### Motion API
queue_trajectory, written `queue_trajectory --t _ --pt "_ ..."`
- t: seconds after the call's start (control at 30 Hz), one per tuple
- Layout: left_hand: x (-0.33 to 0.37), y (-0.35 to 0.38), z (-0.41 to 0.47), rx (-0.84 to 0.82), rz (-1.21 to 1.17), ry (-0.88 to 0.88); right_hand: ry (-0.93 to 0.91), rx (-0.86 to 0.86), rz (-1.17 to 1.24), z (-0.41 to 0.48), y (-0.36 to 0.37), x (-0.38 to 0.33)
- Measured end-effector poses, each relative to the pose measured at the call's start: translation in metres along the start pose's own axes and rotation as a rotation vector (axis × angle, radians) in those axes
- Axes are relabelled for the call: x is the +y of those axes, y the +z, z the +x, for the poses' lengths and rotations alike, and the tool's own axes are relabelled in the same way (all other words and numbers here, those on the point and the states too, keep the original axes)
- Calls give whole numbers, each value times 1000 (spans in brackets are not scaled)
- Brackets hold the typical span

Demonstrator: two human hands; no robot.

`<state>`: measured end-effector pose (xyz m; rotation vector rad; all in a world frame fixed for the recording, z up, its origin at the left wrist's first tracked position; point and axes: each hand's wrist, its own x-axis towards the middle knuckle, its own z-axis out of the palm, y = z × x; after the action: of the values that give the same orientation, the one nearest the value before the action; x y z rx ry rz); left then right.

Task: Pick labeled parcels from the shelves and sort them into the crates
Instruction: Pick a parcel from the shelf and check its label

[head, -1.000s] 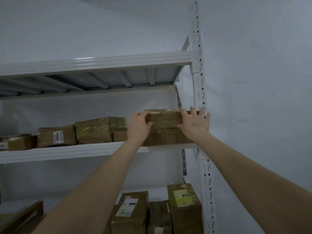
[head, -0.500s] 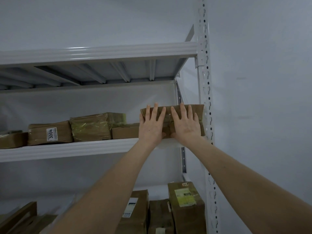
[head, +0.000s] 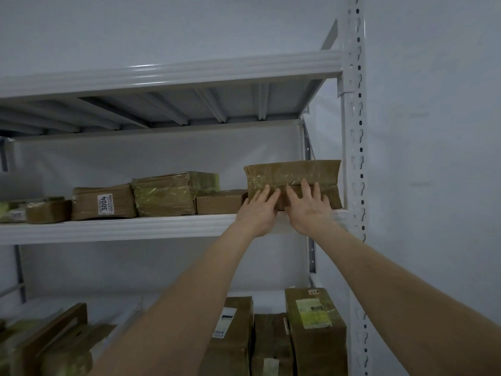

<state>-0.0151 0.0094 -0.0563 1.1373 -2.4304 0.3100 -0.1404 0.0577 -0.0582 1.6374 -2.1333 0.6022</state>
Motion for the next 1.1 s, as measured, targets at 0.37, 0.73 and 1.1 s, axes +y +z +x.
queue_trajectory --t 0.37,0.73,1.1 --pt "-14 3 -30 236 11 -81 -36 -58 4 6 0 7" --pt "-93 -21 -50 349 71 -195 -158 138 15 6 -1 -50" --pt "-134 -23 -39 414 -138 -126 -151 140 -93 26 13 -118"
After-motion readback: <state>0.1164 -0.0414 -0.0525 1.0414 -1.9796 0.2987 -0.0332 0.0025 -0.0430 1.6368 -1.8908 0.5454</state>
